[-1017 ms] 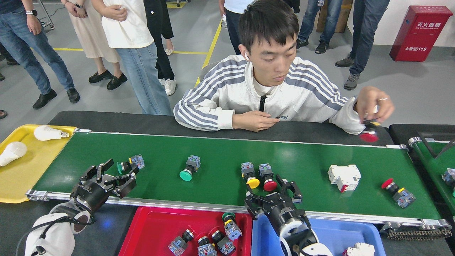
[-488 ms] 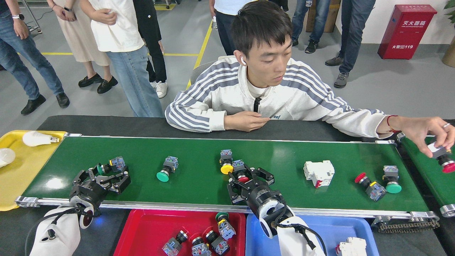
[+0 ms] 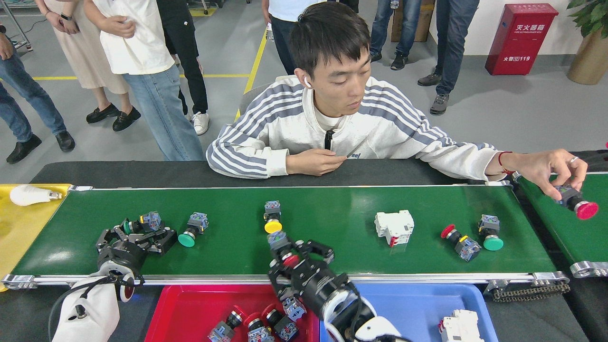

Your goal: Pick switch part from conveyor to tray

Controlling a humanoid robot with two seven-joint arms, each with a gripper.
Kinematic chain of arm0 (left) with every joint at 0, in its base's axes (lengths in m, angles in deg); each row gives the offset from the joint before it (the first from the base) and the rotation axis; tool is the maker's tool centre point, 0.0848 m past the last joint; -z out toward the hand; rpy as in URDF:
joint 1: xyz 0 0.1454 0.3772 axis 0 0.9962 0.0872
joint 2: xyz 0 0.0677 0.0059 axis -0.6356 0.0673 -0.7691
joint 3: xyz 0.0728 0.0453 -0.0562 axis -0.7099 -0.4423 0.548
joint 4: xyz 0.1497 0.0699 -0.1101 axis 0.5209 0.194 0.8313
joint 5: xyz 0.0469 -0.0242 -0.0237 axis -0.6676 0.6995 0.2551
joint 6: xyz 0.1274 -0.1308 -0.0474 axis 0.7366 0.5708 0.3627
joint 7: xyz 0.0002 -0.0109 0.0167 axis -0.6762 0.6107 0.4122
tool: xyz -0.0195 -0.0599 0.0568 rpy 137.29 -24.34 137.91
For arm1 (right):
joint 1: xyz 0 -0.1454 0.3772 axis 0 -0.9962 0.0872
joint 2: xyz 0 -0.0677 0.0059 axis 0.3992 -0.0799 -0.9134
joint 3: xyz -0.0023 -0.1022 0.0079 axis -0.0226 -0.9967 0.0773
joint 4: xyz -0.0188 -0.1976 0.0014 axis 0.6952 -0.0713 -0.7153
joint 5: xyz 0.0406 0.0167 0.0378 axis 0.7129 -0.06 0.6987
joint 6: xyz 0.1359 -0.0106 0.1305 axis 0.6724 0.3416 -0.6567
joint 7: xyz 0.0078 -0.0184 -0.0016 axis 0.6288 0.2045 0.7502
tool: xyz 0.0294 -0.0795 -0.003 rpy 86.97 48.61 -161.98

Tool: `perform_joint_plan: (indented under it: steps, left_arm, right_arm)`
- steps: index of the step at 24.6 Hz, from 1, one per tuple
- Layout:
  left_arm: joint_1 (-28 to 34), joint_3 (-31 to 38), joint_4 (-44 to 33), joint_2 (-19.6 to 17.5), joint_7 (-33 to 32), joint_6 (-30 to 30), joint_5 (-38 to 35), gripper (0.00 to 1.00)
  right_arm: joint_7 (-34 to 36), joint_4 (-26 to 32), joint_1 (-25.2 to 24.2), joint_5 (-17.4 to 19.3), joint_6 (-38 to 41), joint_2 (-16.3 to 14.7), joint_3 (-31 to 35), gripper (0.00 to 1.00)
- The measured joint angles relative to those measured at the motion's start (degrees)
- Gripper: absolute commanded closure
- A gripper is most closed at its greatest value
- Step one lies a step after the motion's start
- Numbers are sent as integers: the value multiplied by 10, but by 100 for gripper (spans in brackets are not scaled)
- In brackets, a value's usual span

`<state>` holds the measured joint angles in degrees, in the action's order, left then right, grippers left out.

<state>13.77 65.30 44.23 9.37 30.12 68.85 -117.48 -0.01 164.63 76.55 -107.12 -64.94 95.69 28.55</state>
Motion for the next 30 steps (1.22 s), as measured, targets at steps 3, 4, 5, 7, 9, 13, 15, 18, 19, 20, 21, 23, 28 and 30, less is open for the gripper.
perform_joint_plan:
  steps: [3, 4, 5, 7, 9, 13, 15, 18, 19, 20, 21, 23, 28, 30]
  left_arm:
    - [18, -1, -61, 3, 0, -6, 9, 23]
    - [37, -1, -95, 2, 0, -17, 10, 23]
    - [58, -1, -130, 2, 0, -32, 10, 23]
    - [117, 1, -229, -6, -1, -79, 11, 23]
    - [182, 19, -321, -14, -2, -129, 11, 23]
    - [334, 71, -525, -17, -6, -239, 11, 15]
    - [411, 84, -612, -14, -9, -278, 11, 0]
    - [484, 84, -669, 8, -11, -303, 9, 0]
    - [496, 84, -674, 18, -12, -305, 8, 0]
    - [501, 84, -675, 24, -12, -308, 8, 0]
    - [502, 84, -676, 26, -13, -308, 6, 0]
    - [502, 86, -676, 26, -13, -310, 6, 0]
    - [488, 92, -673, 26, -18, -188, 5, 0]
    - [478, 103, -651, 25, -40, -107, 6, 0]
  right_arm:
    - [1, 42, -17, 0, 17, -10, -17, 0]
    - [1, 50, -18, 0, 22, -12, -17, 0]
    - [1, 55, -18, 0, 25, -12, -17, 0]
    - [1, 65, -19, 0, 28, -12, -15, 0]
    - [1, 80, -20, 1, 30, -20, 5, 0]
    - [18, 126, -48, 2, 32, -47, 141, 0]
    - [30, 147, -84, 2, 30, -47, 239, 0]
    - [39, 169, -146, 18, 26, -47, 399, 0]
    - [39, 170, -168, 29, 25, -47, 443, 0]
    - [42, 170, -188, 40, 25, -47, 479, 0]
    - [46, 171, -204, 49, 25, -47, 507, 0]
    - [56, 171, -233, 58, 23, -47, 536, 0]
    - [71, 169, -236, 56, 25, -48, 538, 0]
    - [65, 168, -227, 51, 26, -60, 512, 0]
